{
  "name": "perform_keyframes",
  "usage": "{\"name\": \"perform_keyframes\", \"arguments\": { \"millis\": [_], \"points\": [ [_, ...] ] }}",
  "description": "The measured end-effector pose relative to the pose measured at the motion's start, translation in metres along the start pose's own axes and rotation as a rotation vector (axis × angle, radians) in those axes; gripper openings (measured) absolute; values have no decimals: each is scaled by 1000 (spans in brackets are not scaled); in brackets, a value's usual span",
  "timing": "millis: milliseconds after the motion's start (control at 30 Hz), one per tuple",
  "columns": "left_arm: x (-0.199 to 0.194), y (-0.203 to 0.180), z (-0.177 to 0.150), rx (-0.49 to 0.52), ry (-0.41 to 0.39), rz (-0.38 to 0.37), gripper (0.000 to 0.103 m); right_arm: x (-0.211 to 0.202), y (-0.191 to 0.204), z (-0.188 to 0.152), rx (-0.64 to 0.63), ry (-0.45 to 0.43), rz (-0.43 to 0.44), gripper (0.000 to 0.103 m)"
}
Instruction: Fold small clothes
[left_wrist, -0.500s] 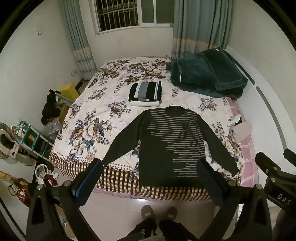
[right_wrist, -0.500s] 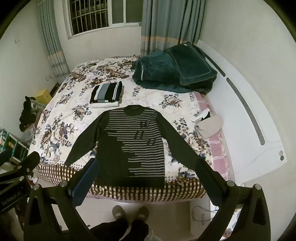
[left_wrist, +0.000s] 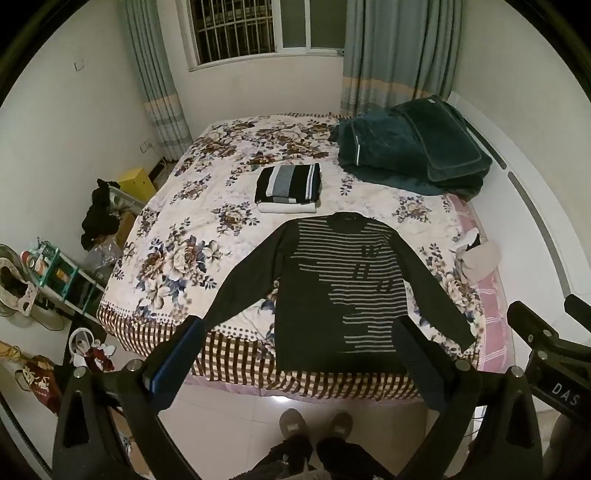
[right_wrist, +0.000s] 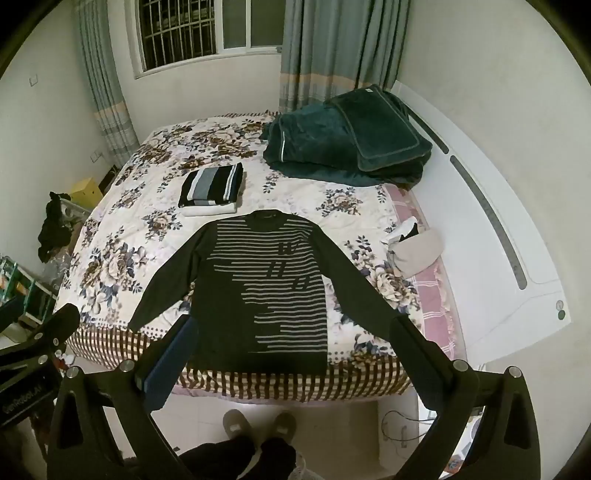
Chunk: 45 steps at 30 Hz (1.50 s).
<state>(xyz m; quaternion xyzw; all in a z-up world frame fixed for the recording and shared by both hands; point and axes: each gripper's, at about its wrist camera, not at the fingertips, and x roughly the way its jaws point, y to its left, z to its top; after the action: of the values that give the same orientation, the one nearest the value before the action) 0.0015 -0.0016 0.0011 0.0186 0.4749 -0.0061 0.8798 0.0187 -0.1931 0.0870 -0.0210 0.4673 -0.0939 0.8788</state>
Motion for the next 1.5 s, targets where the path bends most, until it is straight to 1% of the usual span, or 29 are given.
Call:
{"name": "perform_keyframes", "arguments": {
  "millis": [900,967,1267,1300,1367,1500],
  "points": [
    [0,2,-2,2,-9,-6,103,-7,1,0,-3,-5,3,103],
    [0,2,-2,1,-9,-7,103,-10,7,7,-3,-6,2,103],
    [0,2,-2,0,-11,-5,103,-9,7,5,-2,-8,4,103],
    [0,2,-2,0,-11,-4,103,-15,9,6,-2,-8,3,103],
    [2,-8,4,0,-11,-6,103,-16,11,7,0,-8,3,103],
    [2,-6,3,-1,-11,-7,103,-16,10,7,0,-8,2,103]
  ]
}}
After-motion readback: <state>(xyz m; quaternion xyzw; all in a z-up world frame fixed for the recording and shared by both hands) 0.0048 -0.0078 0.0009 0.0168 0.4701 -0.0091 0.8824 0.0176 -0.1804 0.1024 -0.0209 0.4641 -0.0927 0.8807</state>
